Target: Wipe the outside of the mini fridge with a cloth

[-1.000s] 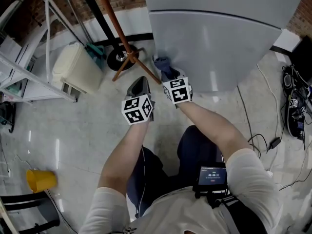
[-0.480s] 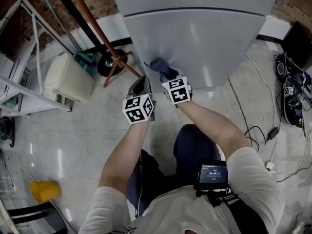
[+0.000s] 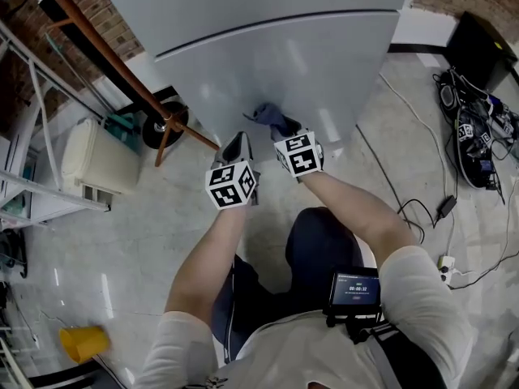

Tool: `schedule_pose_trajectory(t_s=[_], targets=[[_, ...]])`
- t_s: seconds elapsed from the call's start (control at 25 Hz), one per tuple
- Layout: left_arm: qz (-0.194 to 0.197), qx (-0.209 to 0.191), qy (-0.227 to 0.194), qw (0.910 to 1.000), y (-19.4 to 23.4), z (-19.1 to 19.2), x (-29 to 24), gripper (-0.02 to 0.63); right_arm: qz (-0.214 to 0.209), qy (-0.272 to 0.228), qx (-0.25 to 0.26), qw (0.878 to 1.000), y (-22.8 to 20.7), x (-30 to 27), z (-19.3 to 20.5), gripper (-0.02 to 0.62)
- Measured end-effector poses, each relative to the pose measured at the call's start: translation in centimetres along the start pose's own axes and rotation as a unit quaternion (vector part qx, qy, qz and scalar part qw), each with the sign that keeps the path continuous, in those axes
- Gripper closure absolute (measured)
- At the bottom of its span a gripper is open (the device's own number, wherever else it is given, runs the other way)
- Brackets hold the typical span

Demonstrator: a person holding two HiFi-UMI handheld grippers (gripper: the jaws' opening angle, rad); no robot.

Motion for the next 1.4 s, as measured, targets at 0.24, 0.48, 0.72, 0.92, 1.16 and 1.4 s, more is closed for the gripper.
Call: schedule_pose_trajectory(t_s=[0.24, 0.48, 0.72, 0.92, 1.16, 1.4], targets=[[0.022, -0.007, 0.016, 0.9996, -2.9, 1.0, -2.8, 0.603, 0.025, 0.005, -0.01, 1.0, -4.0, 1.5, 1.8, 0.485], [0.041, -0.012, 0.029, 0.9987, -5.7, 2.2, -5.1, 0.603, 0.053, 0.011, -0.023, 0.998, -8.3, 3.2, 4.0, 0.485], [0.058, -0.015, 0.041, 0.9974, -8.0, 3.2, -7.3, 0.603, 0.088, 0.018, -0.041, 0.995, -13.0, 4.9, 6.1, 0.485], [0.066, -0.017, 0.052, 0.9963, -9.6, 4.1, -8.8, 0.603, 0.124, 0.03, -0.057, 0.99, -17.7, 6.6, 8.1, 0.485], [0.067, -0.019, 0.057, 0.9959, -10.2, 4.9, -9.6, 0.603, 0.159, 0.034, -0.081, 0.983, -21.6, 7.8, 9.7, 0.485], [0.061, -0.02, 0.058, 0.9963, -9.5, 5.0, -9.1, 0.603, 0.16, 0.037, -0.091, 0.982, -21.1, 7.5, 10.0, 0.485]])
Point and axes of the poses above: the fingertips, and each gripper's own axes: x backward along the fingers, y to its left, z out of its underside, the point moved 6 cm from there along x, backward along the fingers, and after that the axes turned 14 degrees about x, right-handed, at the moved point
